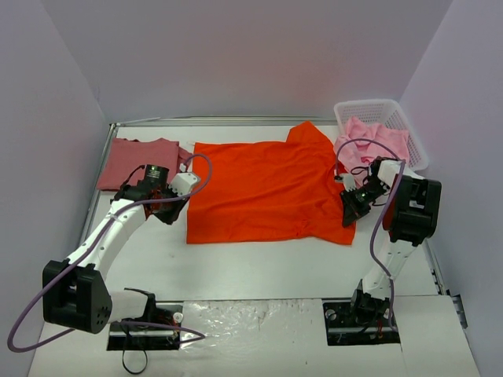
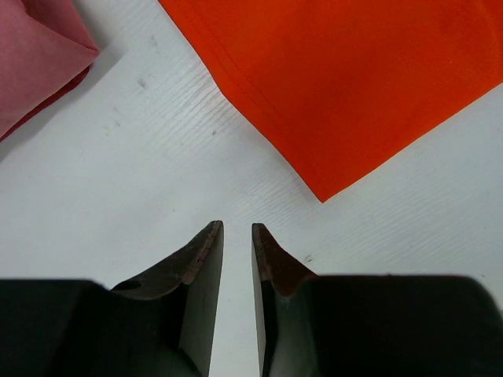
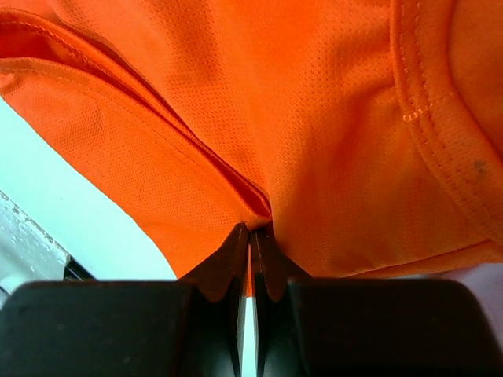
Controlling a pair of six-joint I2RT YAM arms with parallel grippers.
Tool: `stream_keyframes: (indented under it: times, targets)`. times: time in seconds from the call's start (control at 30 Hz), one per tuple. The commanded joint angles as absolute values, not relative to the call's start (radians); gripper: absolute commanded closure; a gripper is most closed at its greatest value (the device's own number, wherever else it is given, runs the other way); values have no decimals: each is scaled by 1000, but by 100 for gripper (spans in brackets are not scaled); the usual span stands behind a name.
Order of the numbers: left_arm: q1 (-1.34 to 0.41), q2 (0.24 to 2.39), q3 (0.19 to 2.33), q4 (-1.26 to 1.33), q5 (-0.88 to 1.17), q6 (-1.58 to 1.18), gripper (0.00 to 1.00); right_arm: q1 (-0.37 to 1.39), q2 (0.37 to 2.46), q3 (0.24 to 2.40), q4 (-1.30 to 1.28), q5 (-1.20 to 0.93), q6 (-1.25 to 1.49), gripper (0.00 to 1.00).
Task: Fold and stack the t-shirts
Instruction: Grap the side of the flattened tshirt closest away from the robot with both arms
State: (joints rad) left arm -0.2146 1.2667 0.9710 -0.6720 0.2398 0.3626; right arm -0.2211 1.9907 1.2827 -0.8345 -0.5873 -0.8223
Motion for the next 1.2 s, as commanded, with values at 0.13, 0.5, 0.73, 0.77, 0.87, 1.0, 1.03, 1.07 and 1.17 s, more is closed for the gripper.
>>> stream_keyframes:
  times: [0.13,0.5,0.73,0.77,0.87,1.0,1.03,1.07,1.17]
  targets:
    - [-196,1212,974,-672,274,362,79,-209,1819,1261,-905,-595,-828,100]
    - [-256,1233,1028,-801,347,478,79,-176,1727,1197,-931,-614,-845,100]
    - [-313,1197,967,-870,437,626,78,-169,1701,1184,-923,-618,-836,100]
    - [-325,1193,954,-858,431,629,78,-169,1700,1187,-923,-617,-831,100]
    - [-365,1193,907,-810,422,638,78,-166,1704,1204,-923,-623,-807,100]
    - [-426,1233,842,-721,330,649,78,-160,1701,1210,-914,-626,-778,100]
    - [-439,1241,828,-697,284,647,78,-158,1701,1210,-913,-626,-766,100]
    - [-442,1249,815,-648,266,650,78,-156,1701,1210,-910,-624,-759,100]
    - [-442,1284,772,-545,192,657,78,-146,1698,1210,-902,-623,-733,100]
